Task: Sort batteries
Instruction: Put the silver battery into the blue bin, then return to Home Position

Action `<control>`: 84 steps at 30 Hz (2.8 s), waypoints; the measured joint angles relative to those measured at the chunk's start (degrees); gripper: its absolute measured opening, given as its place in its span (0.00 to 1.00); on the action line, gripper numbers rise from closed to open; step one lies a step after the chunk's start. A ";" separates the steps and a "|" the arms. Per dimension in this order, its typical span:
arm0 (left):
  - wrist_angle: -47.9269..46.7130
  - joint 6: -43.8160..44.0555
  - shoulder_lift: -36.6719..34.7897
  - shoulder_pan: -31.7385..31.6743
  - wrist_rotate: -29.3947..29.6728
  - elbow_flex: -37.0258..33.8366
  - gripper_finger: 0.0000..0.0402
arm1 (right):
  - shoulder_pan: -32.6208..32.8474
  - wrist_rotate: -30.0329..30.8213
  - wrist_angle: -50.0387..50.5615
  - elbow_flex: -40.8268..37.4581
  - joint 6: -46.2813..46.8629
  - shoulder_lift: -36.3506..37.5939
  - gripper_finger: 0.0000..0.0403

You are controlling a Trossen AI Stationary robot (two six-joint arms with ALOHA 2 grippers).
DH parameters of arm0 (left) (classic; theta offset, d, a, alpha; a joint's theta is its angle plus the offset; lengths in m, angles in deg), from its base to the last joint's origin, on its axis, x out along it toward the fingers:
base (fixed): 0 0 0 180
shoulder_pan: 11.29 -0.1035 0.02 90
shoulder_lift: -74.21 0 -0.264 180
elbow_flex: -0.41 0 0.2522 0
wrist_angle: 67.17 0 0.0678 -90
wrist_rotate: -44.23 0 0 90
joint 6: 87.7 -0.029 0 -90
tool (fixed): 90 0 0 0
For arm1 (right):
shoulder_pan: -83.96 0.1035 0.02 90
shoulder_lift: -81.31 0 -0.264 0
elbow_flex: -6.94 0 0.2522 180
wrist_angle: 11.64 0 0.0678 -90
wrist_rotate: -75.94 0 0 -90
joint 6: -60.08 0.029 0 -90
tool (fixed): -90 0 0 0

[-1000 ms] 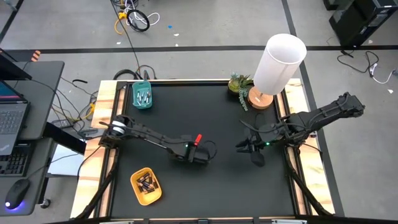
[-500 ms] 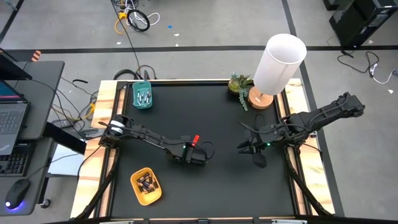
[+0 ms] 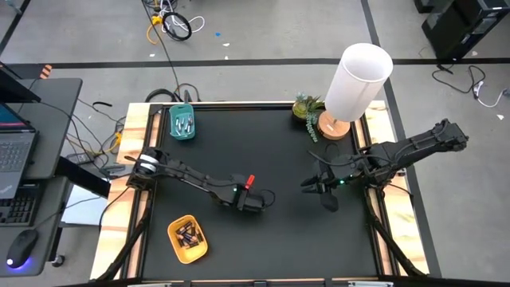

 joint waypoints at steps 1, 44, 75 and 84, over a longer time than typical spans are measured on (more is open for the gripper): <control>-2.03 -0.05 -0.96 0.08 1.81 0.17 0.07 | -0.18 0.02 -0.01 0.00 -0.20 0.00 0.22; 11.29 -48.92 -64.76 -57.15 1.57 -44.39 0.07 | -30.04 3.19 -33.30 0.09 -4.74 -4.60 0.22; 24.94 -65.37 -38.62 -73.24 -9.24 -42.73 0.24 | -30.99 -2.48 -33.45 0.02 7.44 -6.43 0.22; 23.24 -67.52 -39.02 -73.16 -14.20 -40.89 0.38 | -31.45 -2.51 -33.46 0.02 6.55 -6.43 0.22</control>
